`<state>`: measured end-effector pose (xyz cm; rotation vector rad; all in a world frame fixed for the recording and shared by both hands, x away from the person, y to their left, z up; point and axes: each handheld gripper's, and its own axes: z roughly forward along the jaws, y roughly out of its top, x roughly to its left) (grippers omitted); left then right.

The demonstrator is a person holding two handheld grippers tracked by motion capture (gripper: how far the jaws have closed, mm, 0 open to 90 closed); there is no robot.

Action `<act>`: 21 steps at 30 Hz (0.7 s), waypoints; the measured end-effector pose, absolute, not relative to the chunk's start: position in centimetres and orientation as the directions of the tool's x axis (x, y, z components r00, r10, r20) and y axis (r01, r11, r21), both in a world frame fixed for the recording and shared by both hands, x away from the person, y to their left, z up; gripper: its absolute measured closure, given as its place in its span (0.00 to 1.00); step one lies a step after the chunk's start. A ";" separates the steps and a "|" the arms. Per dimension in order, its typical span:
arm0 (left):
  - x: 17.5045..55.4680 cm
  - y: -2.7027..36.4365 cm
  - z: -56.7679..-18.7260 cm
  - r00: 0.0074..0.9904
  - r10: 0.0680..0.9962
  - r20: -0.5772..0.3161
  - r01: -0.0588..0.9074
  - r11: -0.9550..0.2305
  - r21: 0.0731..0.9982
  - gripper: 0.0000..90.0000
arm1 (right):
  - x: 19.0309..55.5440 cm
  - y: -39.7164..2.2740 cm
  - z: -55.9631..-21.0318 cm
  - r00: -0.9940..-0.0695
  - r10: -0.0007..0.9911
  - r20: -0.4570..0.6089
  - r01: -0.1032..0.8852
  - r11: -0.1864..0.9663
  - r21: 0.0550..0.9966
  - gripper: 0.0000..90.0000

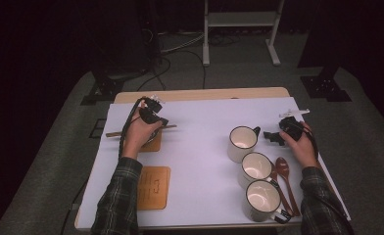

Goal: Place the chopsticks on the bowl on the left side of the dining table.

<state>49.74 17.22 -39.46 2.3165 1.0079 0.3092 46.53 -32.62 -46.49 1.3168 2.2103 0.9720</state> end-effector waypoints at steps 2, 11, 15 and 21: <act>49.2 17.0 -39.5 0.694 0.720 -0.017 0.584 -0.549 0.598 1.00 | 46.5 -32.6 -46.5 -0.483 0.875 0.018 0.606 0.319 0.729 0.14; 48.5 16.7 -38.7 0.706 0.708 -0.026 0.565 -0.540 0.623 1.00 | 46.5 -32.6 -46.5 -0.483 0.875 0.019 0.606 0.319 0.729 0.14; 48.1 16.2 -37.7 0.712 0.701 -0.047 0.557 -0.523 0.645 1.00 | 46.5 -32.6 -46.5 -0.483 0.875 0.019 0.606 0.319 0.729 0.14; 47.1 15.5 -36.8 0.731 0.680 -0.067 0.540 -0.515 0.666 0.99 | 46.5 -32.6 -46.5 -0.483 0.875 0.019 0.606 0.319 0.729 0.14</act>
